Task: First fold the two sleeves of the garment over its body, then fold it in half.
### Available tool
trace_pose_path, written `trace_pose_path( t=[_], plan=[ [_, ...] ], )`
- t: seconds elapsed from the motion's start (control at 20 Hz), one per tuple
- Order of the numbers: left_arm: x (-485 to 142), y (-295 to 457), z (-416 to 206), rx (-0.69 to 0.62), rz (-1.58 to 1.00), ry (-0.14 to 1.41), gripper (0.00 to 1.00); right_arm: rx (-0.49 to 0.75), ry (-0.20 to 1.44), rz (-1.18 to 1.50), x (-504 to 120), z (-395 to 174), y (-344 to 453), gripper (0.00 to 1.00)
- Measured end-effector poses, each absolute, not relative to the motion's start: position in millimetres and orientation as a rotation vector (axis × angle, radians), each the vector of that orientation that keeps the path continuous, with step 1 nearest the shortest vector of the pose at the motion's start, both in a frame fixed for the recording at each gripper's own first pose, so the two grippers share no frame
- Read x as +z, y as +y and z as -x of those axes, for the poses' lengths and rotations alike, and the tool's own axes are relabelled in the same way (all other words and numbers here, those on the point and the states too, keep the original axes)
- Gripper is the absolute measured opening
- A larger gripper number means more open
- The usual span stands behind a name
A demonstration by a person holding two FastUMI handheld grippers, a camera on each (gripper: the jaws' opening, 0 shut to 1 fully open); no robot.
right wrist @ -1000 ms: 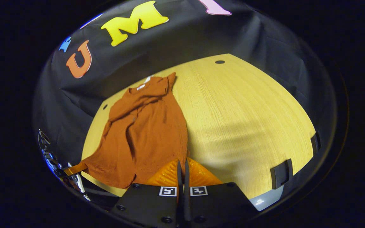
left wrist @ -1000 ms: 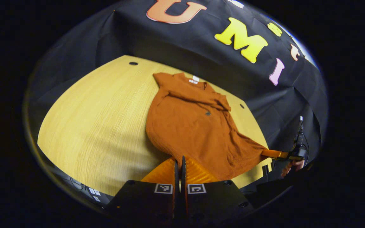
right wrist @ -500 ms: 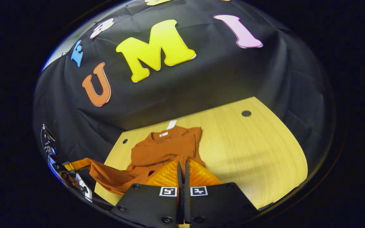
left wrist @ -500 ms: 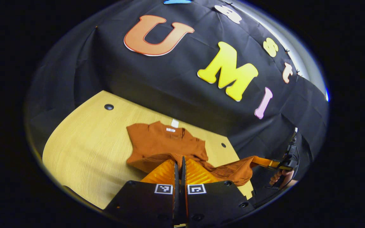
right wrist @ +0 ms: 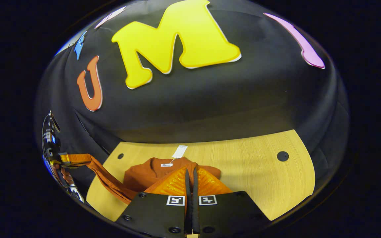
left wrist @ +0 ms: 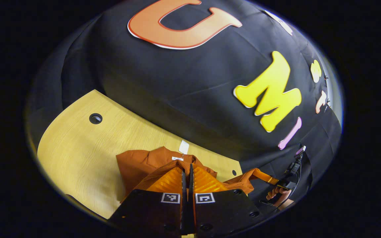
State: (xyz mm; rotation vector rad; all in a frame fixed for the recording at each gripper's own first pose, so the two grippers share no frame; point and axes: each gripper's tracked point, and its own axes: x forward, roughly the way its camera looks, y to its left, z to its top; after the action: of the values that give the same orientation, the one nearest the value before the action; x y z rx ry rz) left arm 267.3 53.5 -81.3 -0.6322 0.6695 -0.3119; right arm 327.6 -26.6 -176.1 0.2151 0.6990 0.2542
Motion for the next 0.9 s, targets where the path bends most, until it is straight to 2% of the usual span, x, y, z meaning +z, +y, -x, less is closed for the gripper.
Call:
trace_pose_path(
  t=[0.1, 0.3, 0.5, 0.55, 0.6, 0.65, 0.75, 0.85, 0.9],
  plan=[
    [-106.7, 44.0, -292.1, -0.332, 0.685, 0.71, 0.03, 0.242, 0.717, -0.2, -210.0, -358.3, -26.1, 0.01],
    [-182.6, 48.5, -336.2, -0.233, 0.69, 0.793, 0.03, 0.216, 0.78, -0.144, -284.6, -392.6, -28.2, 0.01],
    [-207.8, 60.1, -367.8, -0.137, 0.724, 0.781, 0.03, 0.191, 0.81, -0.14, -320.6, -415.1, -33.1, 0.03],
    [-209.2, 63.7, -375.0, -0.111, 0.753, 0.766, 0.04, 0.178, 0.812, -0.151, -325.6, -418.6, -36.8, 0.01],
    [-205.8, 68.0, -378.1, -0.091, 0.774, 0.758, 0.07, 0.169, 0.813, -0.163, -326.9, -422.2, -39.5, 0.04],
    [-211.3, 68.0, -380.9, -0.074, 0.771, 0.761, 0.0, 0.157, 0.805, -0.173, -323.6, -420.1, -40.5, 0.08],
    [-215.7, 76.5, -375.9, -0.037, 0.726, 0.776, 0.43, 0.143, 0.771, -0.217, -308.4, -426.4, -43.4, 0.18],
    [-205.0, 83.1, -373.4, -0.003, 0.685, 0.755, 0.86, 0.132, 0.751, -0.235, -300.1, -427.1, -41.8, 0.69],
    [-196.1, 86.5, -372.4, 0.011, 0.664, 0.74, 0.93, 0.134, 0.737, -0.234, -293.8, -426.4, -41.4, 0.95]
  ],
)
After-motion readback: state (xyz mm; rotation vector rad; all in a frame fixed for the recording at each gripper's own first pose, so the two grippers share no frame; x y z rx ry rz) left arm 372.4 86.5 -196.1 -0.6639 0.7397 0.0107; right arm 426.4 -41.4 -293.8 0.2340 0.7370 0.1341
